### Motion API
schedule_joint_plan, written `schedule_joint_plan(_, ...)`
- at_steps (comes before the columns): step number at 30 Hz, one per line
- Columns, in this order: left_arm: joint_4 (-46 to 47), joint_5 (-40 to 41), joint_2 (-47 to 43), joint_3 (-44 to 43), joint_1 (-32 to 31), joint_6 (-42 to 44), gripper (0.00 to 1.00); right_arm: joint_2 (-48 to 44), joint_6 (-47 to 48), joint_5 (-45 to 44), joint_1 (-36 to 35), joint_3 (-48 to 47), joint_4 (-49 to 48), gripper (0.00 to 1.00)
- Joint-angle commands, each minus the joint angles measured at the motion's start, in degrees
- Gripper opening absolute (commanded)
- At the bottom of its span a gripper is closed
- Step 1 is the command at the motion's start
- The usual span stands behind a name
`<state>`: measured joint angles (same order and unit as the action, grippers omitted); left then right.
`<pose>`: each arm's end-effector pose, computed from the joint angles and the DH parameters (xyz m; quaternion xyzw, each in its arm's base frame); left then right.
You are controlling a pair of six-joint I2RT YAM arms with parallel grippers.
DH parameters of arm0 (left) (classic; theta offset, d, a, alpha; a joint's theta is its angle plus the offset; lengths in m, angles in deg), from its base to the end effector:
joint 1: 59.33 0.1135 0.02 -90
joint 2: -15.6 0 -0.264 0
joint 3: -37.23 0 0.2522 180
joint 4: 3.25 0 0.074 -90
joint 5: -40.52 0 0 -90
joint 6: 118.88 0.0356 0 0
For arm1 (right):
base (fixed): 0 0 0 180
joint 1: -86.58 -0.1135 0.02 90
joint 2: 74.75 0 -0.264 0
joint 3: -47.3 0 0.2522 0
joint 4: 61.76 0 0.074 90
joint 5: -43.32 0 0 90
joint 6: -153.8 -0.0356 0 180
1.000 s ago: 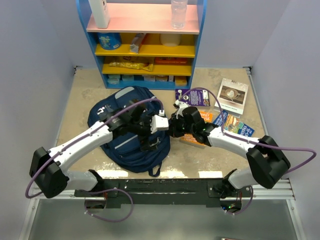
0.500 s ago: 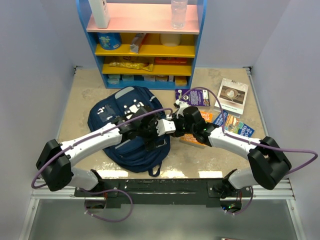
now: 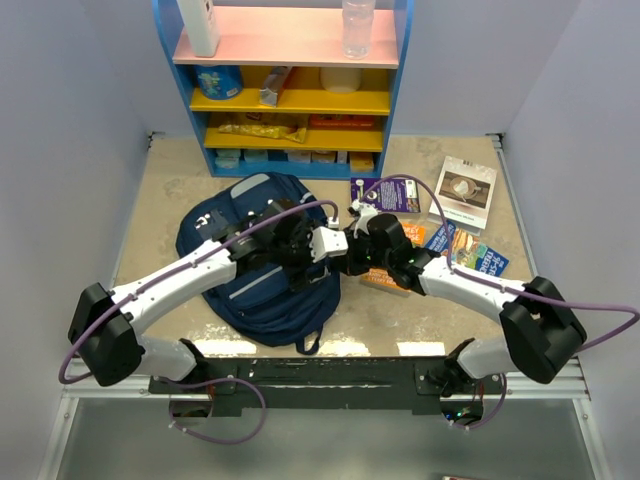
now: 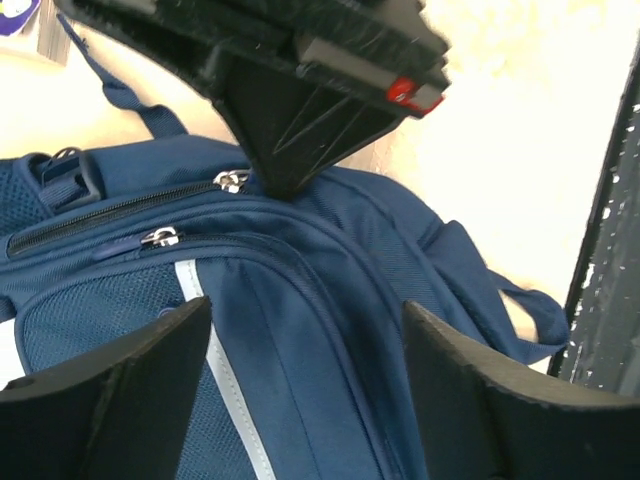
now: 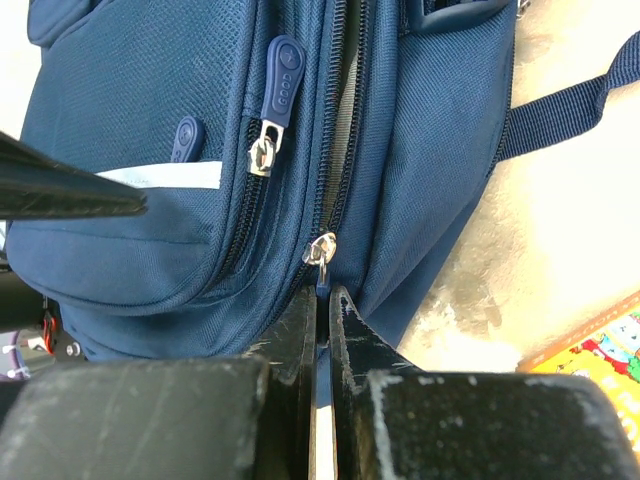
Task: Pack the student bag
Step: Zip the student bag at the center of the board.
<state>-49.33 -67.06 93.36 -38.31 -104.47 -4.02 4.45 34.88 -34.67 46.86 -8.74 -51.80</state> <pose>0.1954 -0.2116 0.2811 0.5743 0.7253 -0.2025 0.3211 0.2211 0.1933 0.2142 -0.1319 0.8659 0.3430 0.3393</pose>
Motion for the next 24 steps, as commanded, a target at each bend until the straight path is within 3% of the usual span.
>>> schedule_joint_plan(1,1.20,1.94,-0.76,1.74,-0.38,-0.08,0.78,-2.73,-0.16,1.44,-0.26,0.27,-1.39,0.00)
schedule_joint_plan(8,2.60,3.25,0.73,3.50,-1.96,3.08,0.74,-2.65,-0.08,1.26,-0.18,0.18,-1.04,0.00)
schedule_joint_plan(10,3.66,7.11,1.60,4.47,-2.49,3.87,0.63,-2.65,-0.08,1.35,-0.27,0.27,-0.87,0.00)
schedule_joint_plan(11,4.97,10.00,2.13,4.56,-2.58,4.14,0.49,-2.82,-0.08,1.35,-0.27,0.36,-0.69,0.00)
schedule_joint_plan(14,5.51,13.88,4.24,3.34,-2.49,4.58,0.22,-3.17,0.10,1.26,-0.27,0.71,-0.34,0.00)
schedule_joint_plan(20,4.99,12.50,5.48,1.14,-2.84,5.02,0.00,-3.96,0.54,1.26,-0.26,1.41,0.80,0.00)
schedule_joint_plan(23,1.65,6.11,5.04,-2.36,-3.28,8.87,0.00,-4.75,0.98,1.09,-0.18,2.03,1.42,0.00)
schedule_joint_plan(24,0.34,3.11,4.43,-3.51,-3.72,13.76,0.00,-5.02,1.33,1.09,-0.18,2.20,1.85,0.00)
